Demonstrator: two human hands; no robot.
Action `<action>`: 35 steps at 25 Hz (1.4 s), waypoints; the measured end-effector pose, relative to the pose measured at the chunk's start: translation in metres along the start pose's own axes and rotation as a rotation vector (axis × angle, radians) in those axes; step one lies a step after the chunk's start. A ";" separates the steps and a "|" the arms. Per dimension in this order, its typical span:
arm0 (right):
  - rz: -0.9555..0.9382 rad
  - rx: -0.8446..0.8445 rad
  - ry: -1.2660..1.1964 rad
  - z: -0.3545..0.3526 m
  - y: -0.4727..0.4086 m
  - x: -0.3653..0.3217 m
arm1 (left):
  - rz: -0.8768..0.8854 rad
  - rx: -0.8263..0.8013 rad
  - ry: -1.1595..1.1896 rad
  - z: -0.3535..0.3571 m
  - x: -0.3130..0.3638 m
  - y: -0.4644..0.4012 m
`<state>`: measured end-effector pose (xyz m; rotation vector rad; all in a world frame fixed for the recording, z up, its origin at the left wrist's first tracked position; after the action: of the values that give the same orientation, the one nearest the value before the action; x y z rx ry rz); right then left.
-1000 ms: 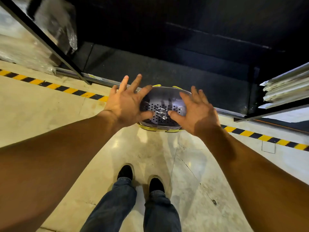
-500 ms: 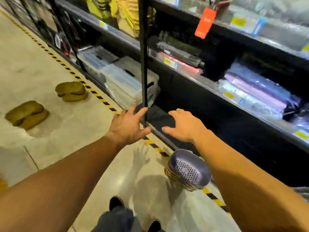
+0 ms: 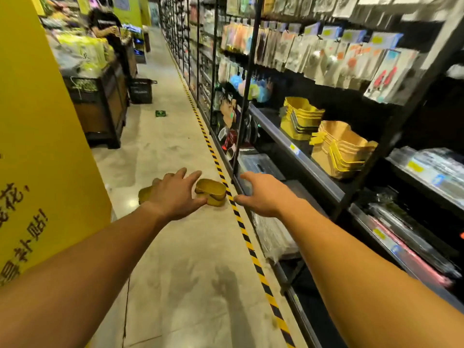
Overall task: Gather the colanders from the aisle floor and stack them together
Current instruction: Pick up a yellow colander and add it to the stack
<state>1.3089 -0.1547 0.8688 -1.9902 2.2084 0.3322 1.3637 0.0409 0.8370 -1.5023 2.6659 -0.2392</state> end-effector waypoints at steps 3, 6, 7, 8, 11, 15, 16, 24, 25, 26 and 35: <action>-0.074 -0.025 -0.053 0.002 -0.062 -0.057 | -0.035 0.014 -0.050 -0.006 -0.072 -0.019; -0.115 -0.023 -0.051 0.006 -0.119 -0.098 | -0.080 -0.017 -0.086 0.001 -0.139 -0.032; -0.127 -0.029 -0.042 0.010 -0.134 -0.108 | -0.103 -0.034 -0.074 0.005 -0.156 -0.036; -0.140 -0.038 -0.035 0.015 -0.148 -0.117 | -0.124 -0.038 -0.060 0.010 -0.171 -0.040; -0.172 -0.071 -0.020 0.032 -0.207 -0.147 | -0.199 -0.029 -0.021 0.027 -0.219 -0.066; -0.198 -0.094 0.008 0.050 -0.306 -0.175 | -0.257 -0.067 0.007 0.059 -0.277 -0.117; -0.200 -0.090 0.000 0.054 -0.331 -0.178 | -0.256 -0.065 0.005 0.062 -0.291 -0.132; -0.288 -0.195 -0.020 0.114 -0.559 -0.224 | -0.372 -0.106 0.058 0.132 -0.403 -0.261; -0.302 -0.210 -0.018 0.126 -0.583 -0.231 | -0.388 -0.117 0.074 0.144 -0.419 -0.275; -0.307 -0.237 -0.011 0.141 -0.604 -0.237 | -0.401 -0.131 0.088 0.158 -0.435 -0.288; -0.170 -0.375 0.058 0.296 -0.791 -0.251 | -0.422 -0.235 0.226 0.341 -0.583 -0.424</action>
<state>2.1109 0.0889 0.5974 -2.3839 2.1128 0.7199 2.0708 0.2893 0.5658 -2.2330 2.5774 -0.1259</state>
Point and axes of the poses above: each hand's wrist, its own y-axis away from the middle knuckle, its own z-axis out of the palm, x = y × z, the point moved 9 cm from there along -y, towards the middle knuckle, and after that the axes turned 10 degrees about z, right-handed, at the moved point
